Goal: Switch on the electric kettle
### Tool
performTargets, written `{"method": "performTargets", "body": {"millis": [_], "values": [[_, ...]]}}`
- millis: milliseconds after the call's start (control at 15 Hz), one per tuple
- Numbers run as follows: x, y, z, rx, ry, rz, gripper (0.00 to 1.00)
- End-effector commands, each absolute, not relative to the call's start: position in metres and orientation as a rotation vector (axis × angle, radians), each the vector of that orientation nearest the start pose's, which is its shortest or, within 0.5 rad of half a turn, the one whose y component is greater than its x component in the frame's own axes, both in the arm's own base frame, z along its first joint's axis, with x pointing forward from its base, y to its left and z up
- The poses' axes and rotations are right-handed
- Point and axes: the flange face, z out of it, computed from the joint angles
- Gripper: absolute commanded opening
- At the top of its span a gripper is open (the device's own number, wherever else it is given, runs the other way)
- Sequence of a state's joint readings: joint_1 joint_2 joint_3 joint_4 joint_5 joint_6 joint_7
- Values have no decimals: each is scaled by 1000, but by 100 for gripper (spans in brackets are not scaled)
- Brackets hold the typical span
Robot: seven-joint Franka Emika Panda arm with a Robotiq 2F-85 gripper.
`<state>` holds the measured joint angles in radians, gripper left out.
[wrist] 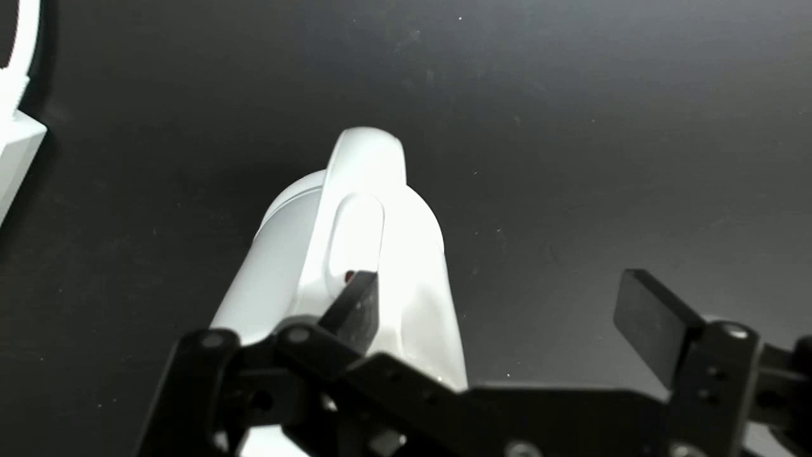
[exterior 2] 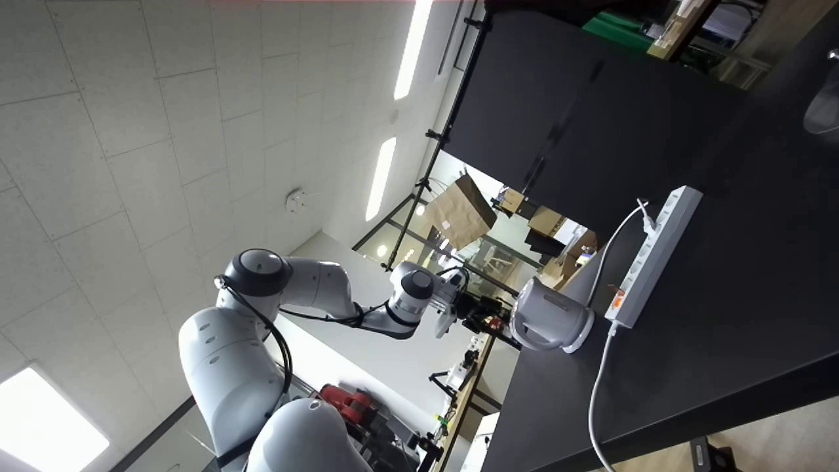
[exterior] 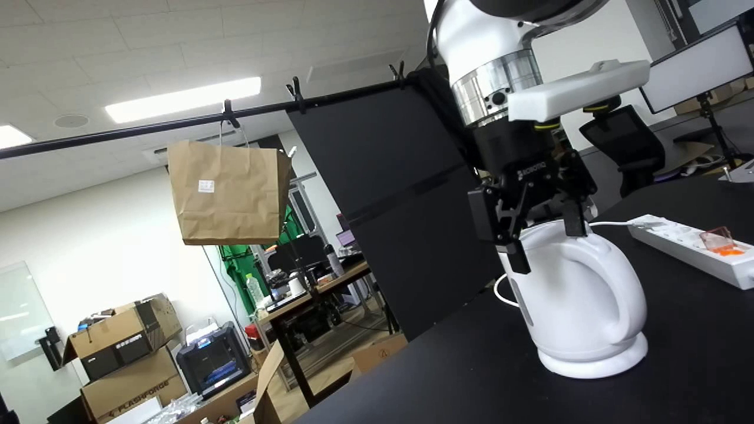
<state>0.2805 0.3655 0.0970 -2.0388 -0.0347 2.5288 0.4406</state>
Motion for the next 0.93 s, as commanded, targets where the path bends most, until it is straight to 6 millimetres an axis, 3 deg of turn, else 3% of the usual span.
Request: {"method": "performTargets", "body": {"millis": [0,467,867], "values": [[575,213,266,-3103,98,-149,100],[577,206,247,-3129,115,-107,100],[576,213,265,-3115,85,-152,100]]}}
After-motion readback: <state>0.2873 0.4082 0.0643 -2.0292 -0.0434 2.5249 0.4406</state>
